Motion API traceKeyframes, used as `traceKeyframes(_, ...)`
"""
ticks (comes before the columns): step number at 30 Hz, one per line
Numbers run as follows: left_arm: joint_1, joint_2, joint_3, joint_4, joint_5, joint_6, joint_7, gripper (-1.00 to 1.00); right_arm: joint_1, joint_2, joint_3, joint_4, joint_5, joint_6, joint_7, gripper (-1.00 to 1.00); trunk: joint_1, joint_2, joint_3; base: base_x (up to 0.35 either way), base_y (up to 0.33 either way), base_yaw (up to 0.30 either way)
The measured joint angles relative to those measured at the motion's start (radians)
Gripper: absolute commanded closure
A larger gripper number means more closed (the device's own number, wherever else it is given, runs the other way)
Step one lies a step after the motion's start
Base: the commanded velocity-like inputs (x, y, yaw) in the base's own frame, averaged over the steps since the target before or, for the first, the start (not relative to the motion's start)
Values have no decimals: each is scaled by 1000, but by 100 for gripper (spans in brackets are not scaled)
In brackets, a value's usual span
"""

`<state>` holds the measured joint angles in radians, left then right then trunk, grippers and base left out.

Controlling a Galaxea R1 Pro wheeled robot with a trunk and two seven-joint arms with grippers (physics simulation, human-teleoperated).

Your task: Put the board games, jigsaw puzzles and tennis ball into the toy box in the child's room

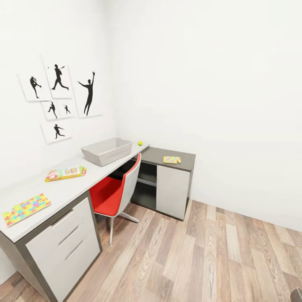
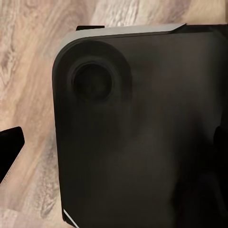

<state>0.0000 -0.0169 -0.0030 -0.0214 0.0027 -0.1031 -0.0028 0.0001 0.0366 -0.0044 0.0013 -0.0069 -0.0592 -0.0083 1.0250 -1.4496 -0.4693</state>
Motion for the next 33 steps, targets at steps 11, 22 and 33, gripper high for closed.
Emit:
traceKeyframes(11, 0, 0, 0, 0, 0, 0, 0, -100, 0, 0, 0, 0, 0, 0, 0, -100, 0, 0, 0, 0, 0, -280)
traceKeyframes(22, 0, 1, -2, 0, -1, 0, 0, -100, 0, 1, 0, 0, 0, -1, 0, -100, 0, 0, 0, 0, 0, -280)
traceKeyframes(33, 0, 1, -4, 0, -1, 0, 0, -100, 0, 2, 0, 0, 0, -2, 0, -100, -8, 14, 6, 0, 0, -280)
